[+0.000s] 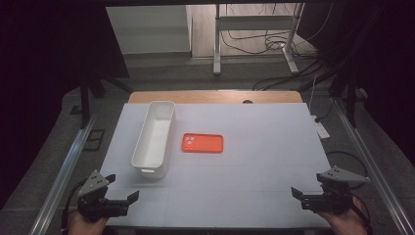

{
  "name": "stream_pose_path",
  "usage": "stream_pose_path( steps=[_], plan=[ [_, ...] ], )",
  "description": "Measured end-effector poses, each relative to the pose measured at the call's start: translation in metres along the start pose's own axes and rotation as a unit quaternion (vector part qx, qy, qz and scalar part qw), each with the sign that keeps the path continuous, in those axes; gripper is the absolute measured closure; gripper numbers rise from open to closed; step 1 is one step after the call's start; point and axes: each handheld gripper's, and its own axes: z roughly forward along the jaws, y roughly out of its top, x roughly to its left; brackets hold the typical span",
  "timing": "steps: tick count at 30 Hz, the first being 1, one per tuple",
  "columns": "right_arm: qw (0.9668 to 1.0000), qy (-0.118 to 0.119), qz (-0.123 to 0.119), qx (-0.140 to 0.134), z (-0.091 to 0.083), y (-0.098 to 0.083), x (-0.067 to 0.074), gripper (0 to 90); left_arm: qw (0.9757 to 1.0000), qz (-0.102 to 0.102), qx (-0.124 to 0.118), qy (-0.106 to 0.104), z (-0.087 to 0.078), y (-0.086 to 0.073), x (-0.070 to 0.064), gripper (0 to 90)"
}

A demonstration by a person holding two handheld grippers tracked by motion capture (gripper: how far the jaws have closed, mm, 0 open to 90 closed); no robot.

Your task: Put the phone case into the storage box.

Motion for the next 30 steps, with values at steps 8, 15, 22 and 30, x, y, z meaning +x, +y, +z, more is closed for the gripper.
stream_pose_path(
  steps=[8, 15, 22, 30],
  plan=[
    [1.0, 0.002, -0.007, 0.006, 0.0008, 0.0004, 0.0018, 0.0, 1.0, -0.006, -0.002, -0.006, -0.0006, -0.0004, 0.0015, 0.6],
    [0.9999, 0.002, -0.01, 0.01, 0.002, 0.0008, 0.0024, 0.0, 0.9999, -0.008, -0.007, -0.008, -0.0019, -0.0013, 0.0022, 0.6],
    [0.9998, 0.003, -0.01, 0.014, 0.003, 0.0011, 0.0024, 0.0, 0.9998, -0.009, -0.016, -0.008, -0.0033, -0.0023, 0.002, 0.7],
    [0.9998, 0.002, -0.013, 0.016, 0.0034, 0.0019, 0.0027, 0.0, 0.9998, -0.003, -0.019, -0.008, -0.0038, -0.0026, 0.0008, 0.7]
  ],
)
